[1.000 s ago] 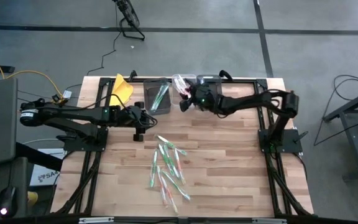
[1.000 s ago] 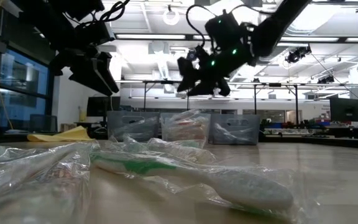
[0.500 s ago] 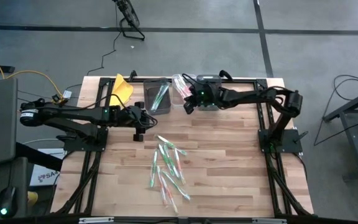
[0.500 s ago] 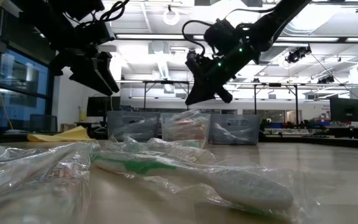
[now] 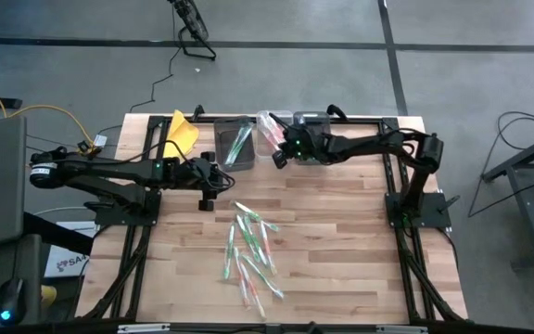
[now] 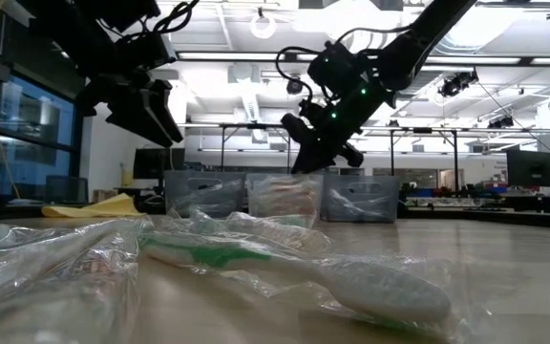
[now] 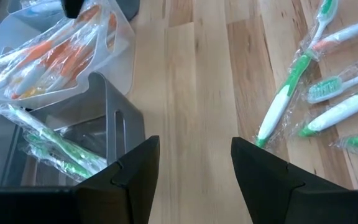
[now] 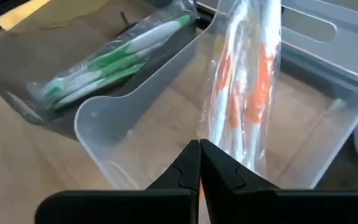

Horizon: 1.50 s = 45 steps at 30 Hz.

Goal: Pick & Place Toothbrushes
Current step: Put the orange toothbrush into the transparent bin, then put the green toothbrush into the left black bin

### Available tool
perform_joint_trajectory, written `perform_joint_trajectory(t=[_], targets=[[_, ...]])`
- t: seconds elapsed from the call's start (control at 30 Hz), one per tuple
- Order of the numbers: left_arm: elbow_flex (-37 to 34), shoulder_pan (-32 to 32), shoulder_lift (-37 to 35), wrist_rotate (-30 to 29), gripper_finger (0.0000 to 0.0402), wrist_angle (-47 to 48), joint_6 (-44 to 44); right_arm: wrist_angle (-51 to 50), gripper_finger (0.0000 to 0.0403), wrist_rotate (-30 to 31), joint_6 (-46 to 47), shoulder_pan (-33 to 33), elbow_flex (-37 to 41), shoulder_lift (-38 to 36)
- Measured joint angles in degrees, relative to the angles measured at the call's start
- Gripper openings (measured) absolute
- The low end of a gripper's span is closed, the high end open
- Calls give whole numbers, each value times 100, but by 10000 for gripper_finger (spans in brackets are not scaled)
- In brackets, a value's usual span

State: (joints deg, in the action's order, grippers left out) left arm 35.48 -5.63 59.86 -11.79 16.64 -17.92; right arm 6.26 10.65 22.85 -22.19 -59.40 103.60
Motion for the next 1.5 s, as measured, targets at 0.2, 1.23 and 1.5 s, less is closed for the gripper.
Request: perform_joint_trajectory(t=[0.2, 1.23, 1.5], targets=[[0, 0, 0, 2, 193, 9, -1, 133, 2, -272, 4, 2, -2, 2], [0, 1, 0, 2, 193, 147, -1, -1604, 184, 459, 137, 2762, -2, -730], [0, 0, 0, 2, 193, 149, -1, -1184, 192, 1273, 413, 3516, -2, -27]])
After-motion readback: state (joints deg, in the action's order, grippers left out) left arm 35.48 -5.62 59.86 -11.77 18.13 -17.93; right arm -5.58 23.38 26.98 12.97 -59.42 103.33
